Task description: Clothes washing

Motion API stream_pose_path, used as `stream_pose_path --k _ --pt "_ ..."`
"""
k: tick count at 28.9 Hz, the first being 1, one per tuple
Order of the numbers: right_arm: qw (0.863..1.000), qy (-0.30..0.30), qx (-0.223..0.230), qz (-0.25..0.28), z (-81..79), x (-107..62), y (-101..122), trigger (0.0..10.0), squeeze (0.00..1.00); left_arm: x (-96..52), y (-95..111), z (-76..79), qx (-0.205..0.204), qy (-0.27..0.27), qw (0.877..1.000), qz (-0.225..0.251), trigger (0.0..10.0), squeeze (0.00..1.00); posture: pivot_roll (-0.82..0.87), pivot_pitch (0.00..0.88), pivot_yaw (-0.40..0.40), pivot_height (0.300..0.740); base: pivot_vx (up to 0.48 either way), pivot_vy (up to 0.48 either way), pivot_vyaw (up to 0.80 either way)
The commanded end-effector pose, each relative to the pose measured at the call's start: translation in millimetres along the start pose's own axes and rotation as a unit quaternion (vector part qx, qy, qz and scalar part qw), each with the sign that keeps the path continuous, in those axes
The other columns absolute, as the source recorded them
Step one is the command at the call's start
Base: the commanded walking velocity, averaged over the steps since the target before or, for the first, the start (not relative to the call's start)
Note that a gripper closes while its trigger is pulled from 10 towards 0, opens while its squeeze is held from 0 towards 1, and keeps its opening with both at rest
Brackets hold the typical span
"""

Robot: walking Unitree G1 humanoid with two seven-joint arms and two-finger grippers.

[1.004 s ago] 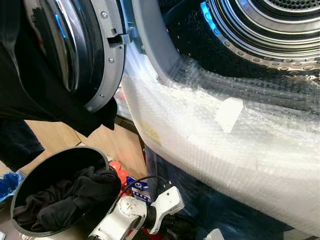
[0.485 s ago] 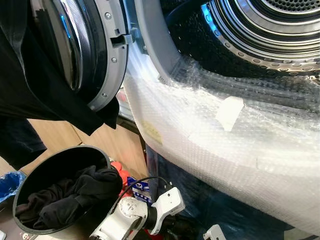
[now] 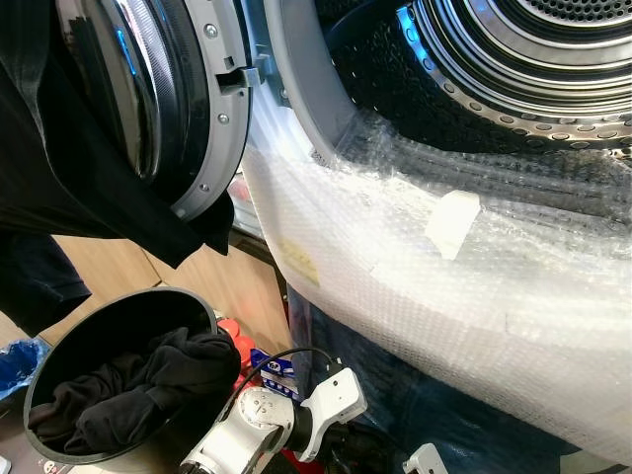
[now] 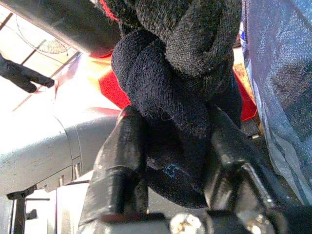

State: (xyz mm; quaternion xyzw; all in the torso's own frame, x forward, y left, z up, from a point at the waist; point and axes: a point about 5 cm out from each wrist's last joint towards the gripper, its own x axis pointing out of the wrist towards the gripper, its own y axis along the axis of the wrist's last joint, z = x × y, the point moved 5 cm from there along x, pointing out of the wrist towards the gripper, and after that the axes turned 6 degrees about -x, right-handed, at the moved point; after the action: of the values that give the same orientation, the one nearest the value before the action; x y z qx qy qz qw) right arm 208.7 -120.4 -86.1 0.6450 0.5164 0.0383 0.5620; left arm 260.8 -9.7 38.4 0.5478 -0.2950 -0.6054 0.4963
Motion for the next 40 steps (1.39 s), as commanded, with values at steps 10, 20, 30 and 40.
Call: stream_pose_path --k 10,20,30,40 --pt "0.999 0.010 0.002 0.035 -6.4 4.8 9 0.0 0.00 -10.8 -12 -2.6 0.002 0.013 1.000 -0.018 0.0 0.00 0.01 0.028 0.131 0.740 0.000 0.000 0.00" --pt "0.999 0.027 -0.005 0.039 -16.0 11.7 11 0.0 0.00 -16.6 -14 -10.0 -0.008 0.048 0.999 -0.009 3.3 0.00 0.02 0.032 0.144 0.740 0.000 0.000 0.00" --pt "0.999 0.018 -0.010 0.027 -14.8 10.5 5 0.0 0.00 -34.9 -5 -21.9 -0.011 0.127 0.991 0.032 10.0 1.00 0.04 0.035 0.156 0.740 0.000 0.000 0.00" --pt "1.000 0.011 -0.006 0.026 -14.8 10.6 2 0.0 0.00 -71.1 20 -14.7 -0.012 0.163 0.983 0.083 10.0 1.00 0.05 0.034 0.158 0.740 0.000 0.000 0.00"
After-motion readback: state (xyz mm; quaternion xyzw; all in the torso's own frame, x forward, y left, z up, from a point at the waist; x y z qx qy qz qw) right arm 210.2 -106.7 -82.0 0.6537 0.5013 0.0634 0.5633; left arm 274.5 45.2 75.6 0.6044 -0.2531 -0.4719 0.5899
